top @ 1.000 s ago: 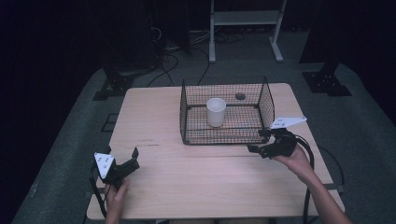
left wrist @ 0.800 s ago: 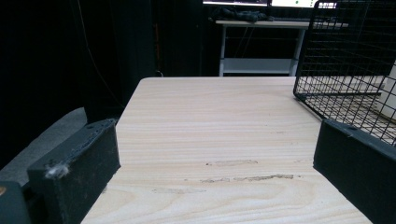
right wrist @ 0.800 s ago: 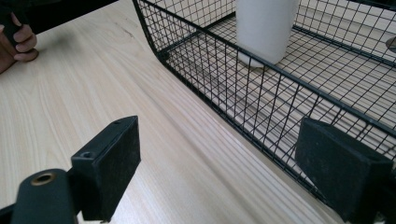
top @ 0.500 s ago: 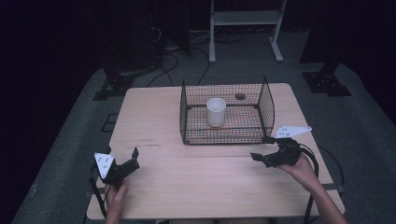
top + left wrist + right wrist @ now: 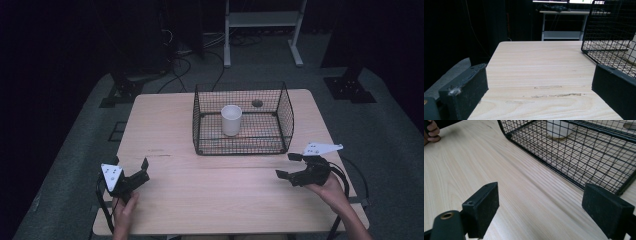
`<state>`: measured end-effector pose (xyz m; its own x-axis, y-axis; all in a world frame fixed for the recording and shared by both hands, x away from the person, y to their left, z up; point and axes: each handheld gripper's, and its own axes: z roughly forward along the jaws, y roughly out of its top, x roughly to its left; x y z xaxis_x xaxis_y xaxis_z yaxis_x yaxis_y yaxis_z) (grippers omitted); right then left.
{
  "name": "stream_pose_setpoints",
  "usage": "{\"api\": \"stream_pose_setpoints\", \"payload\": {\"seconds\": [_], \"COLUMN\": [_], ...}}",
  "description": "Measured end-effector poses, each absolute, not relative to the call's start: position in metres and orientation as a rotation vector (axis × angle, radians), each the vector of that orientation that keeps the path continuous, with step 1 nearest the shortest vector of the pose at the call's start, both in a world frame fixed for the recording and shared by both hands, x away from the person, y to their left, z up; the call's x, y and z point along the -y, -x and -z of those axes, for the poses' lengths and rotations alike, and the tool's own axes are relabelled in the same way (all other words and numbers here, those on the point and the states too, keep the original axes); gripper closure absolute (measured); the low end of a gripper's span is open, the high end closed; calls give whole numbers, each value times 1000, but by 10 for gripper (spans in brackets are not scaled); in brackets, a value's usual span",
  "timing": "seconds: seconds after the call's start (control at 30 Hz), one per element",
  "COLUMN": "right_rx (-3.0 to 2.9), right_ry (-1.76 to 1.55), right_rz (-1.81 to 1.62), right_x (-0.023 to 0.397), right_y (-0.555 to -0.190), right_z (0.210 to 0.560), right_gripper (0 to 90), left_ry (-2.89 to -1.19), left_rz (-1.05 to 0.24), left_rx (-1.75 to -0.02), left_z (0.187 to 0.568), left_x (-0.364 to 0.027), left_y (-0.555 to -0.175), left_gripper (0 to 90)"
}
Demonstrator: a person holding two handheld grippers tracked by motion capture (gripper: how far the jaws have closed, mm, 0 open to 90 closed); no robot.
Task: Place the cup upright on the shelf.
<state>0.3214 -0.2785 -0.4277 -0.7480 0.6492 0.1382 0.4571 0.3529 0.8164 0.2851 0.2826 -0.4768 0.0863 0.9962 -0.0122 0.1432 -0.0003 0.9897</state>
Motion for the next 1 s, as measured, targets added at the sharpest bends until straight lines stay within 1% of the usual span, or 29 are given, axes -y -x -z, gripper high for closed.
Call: {"api": "stream_pose_setpoints", "payload": {"seconds": [0.53, 0.87, 1.0], "right_rx": [-2357, -2322, -2222], "right_ry": [-1030, -1046, -1076], "right_rz": [-1346, -1345, -1399], "right_x": [297, 295, 295], "right_y": [-307, -296, -284], "right_z": [441, 454, 461], "right_gripper": [135, 135, 135], "left_ry": [-1347, -1342, -1340], "left_rz": [-1068, -1065, -1063], "left_rx": [-1253, -1259, -1264], "left_z": [477, 477, 477], "left_x": [-283, -283, -283], "left_y": [-285, -285, -286], "left_gripper": [0, 0, 0]}}
